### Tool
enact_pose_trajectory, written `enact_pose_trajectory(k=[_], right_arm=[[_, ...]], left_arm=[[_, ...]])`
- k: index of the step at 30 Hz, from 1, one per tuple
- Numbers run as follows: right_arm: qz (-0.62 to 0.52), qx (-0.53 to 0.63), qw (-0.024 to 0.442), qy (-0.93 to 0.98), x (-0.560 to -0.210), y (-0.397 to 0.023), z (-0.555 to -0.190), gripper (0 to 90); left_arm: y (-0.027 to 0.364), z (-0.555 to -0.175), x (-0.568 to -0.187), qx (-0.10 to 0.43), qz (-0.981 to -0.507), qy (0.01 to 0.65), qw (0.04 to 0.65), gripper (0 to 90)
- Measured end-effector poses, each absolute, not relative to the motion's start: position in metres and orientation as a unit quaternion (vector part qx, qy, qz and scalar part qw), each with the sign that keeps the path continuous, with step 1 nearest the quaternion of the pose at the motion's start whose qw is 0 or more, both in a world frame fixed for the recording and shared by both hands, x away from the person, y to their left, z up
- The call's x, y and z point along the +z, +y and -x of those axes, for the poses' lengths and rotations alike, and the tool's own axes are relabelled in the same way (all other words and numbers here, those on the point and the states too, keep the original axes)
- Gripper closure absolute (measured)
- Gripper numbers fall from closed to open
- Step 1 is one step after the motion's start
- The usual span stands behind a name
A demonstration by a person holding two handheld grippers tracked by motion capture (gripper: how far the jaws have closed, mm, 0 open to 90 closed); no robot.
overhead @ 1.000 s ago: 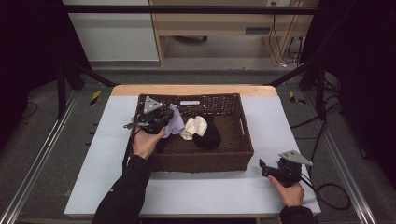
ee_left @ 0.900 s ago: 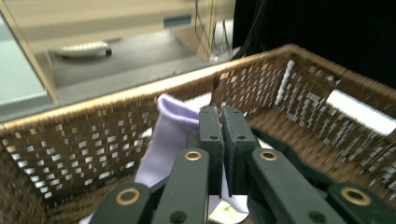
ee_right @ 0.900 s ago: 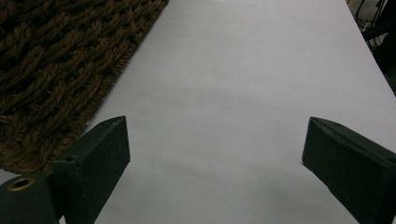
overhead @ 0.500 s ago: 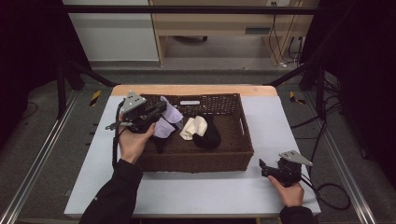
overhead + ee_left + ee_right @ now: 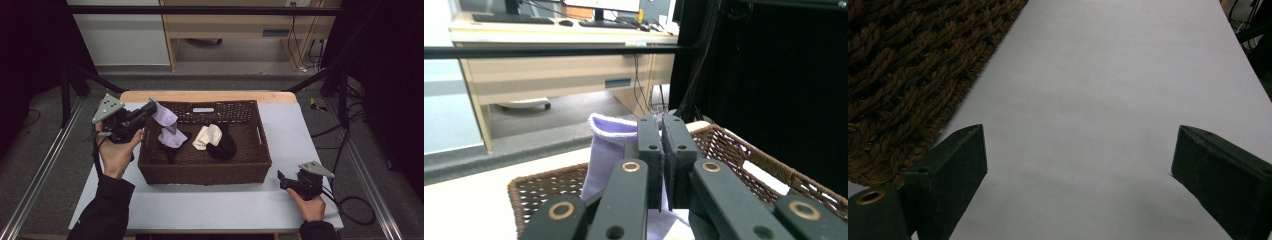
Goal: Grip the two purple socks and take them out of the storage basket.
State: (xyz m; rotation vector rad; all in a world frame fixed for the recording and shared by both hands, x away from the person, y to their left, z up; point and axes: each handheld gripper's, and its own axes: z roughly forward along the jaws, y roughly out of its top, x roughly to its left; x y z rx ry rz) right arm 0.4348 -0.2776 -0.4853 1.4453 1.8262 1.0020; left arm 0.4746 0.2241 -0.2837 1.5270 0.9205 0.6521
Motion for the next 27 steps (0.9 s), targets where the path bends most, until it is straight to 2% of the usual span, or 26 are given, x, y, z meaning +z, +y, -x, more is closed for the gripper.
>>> enact_pose_trajectory(k=[16, 27], right_arm=[[-0.545, 0.377, 0.298, 0.687, -0.485, -0.277, -0.435, 8.0], [-0.545, 0.376, 0.299, 0.687, -0.485, -0.278, -0.435, 8.0]], left_arm=[[0.281, -0.451, -0.271, 0.324, -0.625, 0.412, 0.578, 86.8], [0.314, -0.444, -0.292, 0.333, -0.614, 0.44, 0.564, 86.8]])
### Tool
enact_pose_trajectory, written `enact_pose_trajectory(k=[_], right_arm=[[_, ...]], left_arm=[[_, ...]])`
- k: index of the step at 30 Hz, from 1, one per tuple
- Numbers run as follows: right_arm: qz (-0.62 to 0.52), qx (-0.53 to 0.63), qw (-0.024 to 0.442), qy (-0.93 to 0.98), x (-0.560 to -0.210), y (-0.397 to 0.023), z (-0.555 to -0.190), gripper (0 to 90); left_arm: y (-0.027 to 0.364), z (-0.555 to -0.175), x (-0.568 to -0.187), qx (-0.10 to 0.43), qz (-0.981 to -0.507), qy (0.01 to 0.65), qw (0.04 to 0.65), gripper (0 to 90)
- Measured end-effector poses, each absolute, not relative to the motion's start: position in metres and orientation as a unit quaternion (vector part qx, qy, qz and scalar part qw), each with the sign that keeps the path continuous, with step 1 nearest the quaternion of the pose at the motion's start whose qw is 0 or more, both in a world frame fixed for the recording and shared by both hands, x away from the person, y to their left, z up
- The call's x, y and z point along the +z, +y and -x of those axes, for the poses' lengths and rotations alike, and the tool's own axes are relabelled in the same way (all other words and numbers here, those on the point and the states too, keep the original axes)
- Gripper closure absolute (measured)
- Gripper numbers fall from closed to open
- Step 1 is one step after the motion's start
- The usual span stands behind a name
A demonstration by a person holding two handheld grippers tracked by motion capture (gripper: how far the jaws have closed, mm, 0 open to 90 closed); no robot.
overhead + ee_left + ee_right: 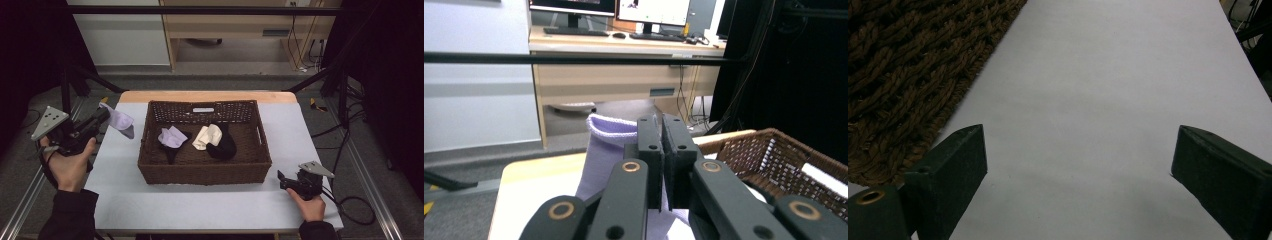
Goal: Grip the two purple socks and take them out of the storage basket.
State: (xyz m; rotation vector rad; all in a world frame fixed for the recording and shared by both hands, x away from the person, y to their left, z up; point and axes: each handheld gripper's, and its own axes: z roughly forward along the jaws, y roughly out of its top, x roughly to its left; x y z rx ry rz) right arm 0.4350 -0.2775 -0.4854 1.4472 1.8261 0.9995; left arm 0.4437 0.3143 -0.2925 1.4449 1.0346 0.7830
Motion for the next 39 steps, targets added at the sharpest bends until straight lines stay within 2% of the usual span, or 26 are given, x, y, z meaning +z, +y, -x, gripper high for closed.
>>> enact_pose_trajectory(k=[19, 24, 35, 39], right_arm=[[-0.544, 0.376, 0.299, 0.688, -0.485, -0.278, -0.435, 8.0], [-0.544, 0.377, 0.3, 0.687, -0.485, -0.278, -0.435, 7.9], [-0.542, 0.379, 0.299, 0.688, -0.485, -0.278, -0.434, 7.9], [-0.542, 0.379, 0.298, 0.688, -0.485, -0.278, -0.434, 7.8]], left_arm=[[0.337, -0.443, -0.377, 0.302, -0.639, 0.499, 0.502, 86.8], [0.338, -0.447, -0.398, 0.3, -0.658, 0.511, 0.466, 86.8], [0.341, -0.452, -0.437, 0.261, -0.691, 0.552, 0.388, 86.0], [0.341, -0.454, -0.444, 0.267, -0.699, 0.553, 0.367, 80.8]])
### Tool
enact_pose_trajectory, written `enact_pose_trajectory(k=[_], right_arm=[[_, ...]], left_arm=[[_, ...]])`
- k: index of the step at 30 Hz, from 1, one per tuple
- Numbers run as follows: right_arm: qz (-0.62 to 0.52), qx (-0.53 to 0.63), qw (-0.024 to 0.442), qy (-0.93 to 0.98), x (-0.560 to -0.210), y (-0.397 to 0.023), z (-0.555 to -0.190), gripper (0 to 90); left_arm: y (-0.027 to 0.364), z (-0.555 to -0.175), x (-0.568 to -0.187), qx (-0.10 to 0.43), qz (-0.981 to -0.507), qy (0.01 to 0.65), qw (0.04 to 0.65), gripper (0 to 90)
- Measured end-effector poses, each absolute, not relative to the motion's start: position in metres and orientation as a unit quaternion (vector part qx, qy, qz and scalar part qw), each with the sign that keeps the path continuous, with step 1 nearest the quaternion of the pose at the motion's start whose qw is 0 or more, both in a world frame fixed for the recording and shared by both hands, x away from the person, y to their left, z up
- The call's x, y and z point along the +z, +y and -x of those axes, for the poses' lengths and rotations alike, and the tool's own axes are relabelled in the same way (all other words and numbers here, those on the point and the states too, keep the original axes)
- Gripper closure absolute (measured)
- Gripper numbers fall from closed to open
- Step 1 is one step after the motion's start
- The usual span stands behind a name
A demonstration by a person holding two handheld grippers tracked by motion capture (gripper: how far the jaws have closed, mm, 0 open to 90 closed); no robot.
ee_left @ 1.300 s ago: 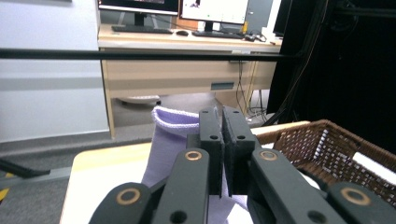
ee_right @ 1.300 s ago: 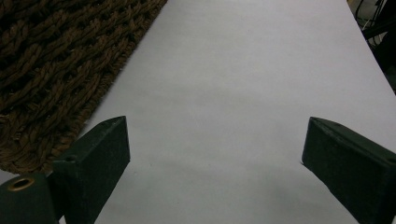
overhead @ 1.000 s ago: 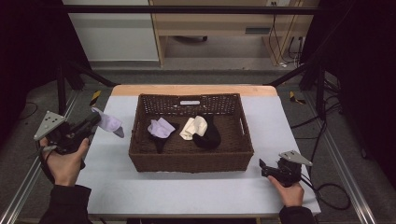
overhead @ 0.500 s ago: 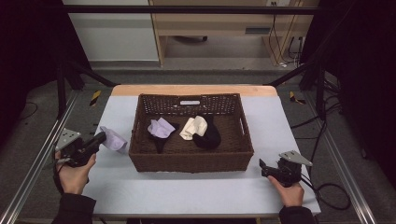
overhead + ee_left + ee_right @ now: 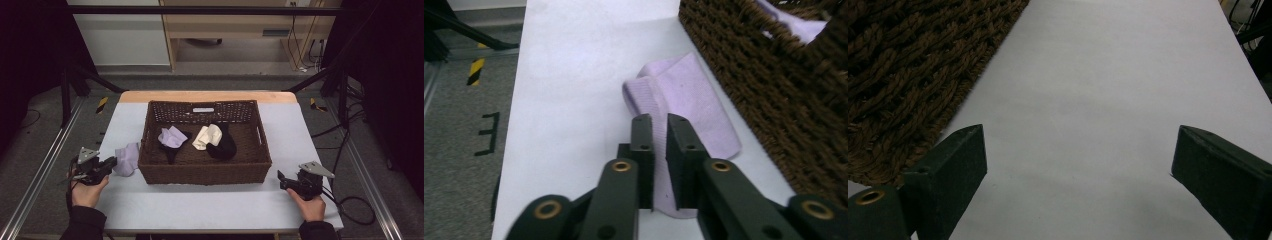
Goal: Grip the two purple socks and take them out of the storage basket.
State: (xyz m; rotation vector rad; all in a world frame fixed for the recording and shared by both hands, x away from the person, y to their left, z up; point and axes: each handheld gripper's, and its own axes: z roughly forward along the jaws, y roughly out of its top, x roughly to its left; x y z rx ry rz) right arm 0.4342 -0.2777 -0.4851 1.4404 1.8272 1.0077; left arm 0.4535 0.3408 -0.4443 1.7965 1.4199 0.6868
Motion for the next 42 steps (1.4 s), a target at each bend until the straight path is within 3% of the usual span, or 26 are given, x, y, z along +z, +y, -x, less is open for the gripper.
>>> enact_pose_trajectory(k=[7, 16, 25, 42], right_arm=[[-0.543, 0.38, 0.297, 0.688, -0.485, -0.278, -0.434, 7.8], [-0.543, 0.379, 0.298, 0.688, -0.485, -0.278, -0.434, 7.7], [-0.544, 0.377, 0.302, 0.686, -0.485, -0.278, -0.434, 7.7], [-0.544, 0.377, 0.301, 0.687, -0.485, -0.278, -0.434, 7.8]], left_arm=[[0.341, -0.453, -0.441, 0.272, -0.693, 0.554, 0.372, 64.7], [0.339, -0.444, -0.41, 0.294, -0.662, 0.546, 0.421, 55.3], [0.324, -0.441, -0.372, 0.302, -0.639, 0.525, 0.474, 56.3], [0.246, -0.471, -0.324, 0.308, -0.671, 0.46, 0.494, 57.2]])
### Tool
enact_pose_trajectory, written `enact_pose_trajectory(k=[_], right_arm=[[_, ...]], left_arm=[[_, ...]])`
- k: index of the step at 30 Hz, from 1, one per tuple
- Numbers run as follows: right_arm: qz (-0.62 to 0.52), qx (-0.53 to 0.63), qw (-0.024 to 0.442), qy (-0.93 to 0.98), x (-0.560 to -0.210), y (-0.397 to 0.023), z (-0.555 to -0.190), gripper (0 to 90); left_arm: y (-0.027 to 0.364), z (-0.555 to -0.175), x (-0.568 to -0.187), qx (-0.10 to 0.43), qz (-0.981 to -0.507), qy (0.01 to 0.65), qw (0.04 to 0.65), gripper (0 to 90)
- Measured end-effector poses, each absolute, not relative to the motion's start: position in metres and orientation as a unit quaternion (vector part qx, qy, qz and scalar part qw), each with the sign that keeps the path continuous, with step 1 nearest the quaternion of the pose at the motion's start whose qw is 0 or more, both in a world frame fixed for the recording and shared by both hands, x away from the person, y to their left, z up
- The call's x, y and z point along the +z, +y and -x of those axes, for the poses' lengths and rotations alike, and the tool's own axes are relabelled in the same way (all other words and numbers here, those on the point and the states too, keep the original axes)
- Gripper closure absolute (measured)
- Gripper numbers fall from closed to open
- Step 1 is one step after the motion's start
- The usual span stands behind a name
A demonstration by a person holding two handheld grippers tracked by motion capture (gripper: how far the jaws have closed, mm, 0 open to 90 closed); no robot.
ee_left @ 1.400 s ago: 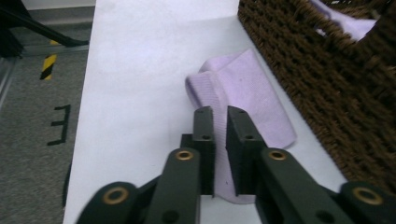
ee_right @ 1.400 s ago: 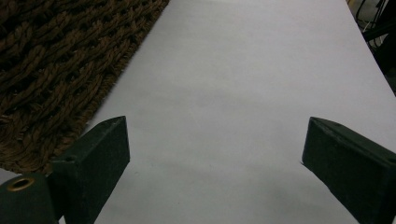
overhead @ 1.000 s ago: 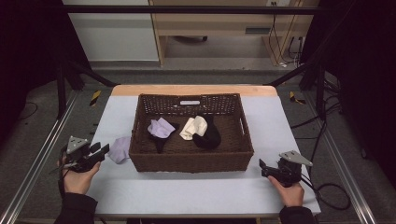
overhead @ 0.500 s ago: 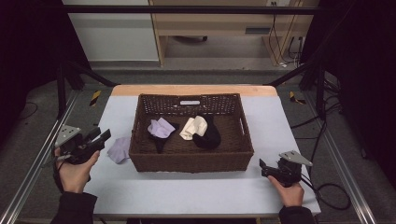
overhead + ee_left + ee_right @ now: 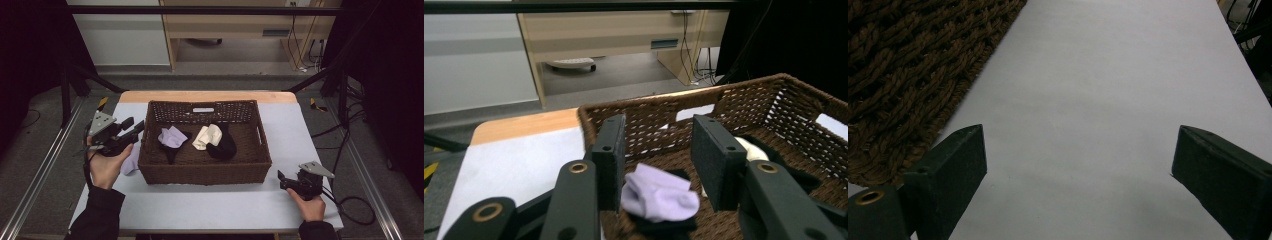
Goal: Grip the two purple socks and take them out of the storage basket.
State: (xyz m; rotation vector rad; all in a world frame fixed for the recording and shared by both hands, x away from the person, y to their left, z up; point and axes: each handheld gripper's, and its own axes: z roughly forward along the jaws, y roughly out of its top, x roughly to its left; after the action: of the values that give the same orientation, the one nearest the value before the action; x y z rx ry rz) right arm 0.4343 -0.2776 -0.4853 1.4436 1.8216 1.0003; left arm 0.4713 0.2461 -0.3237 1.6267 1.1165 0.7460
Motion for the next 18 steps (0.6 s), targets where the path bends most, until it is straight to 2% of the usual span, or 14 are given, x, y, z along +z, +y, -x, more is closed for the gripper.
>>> enact_pose_trajectory(k=[18], right_arm=[[-0.544, 0.378, 0.299, 0.687, -0.485, -0.278, -0.434, 7.7]], left_arm=[[0.196, -0.508, -0.325, 0.307, -0.69, 0.448, 0.478, 56.4]])
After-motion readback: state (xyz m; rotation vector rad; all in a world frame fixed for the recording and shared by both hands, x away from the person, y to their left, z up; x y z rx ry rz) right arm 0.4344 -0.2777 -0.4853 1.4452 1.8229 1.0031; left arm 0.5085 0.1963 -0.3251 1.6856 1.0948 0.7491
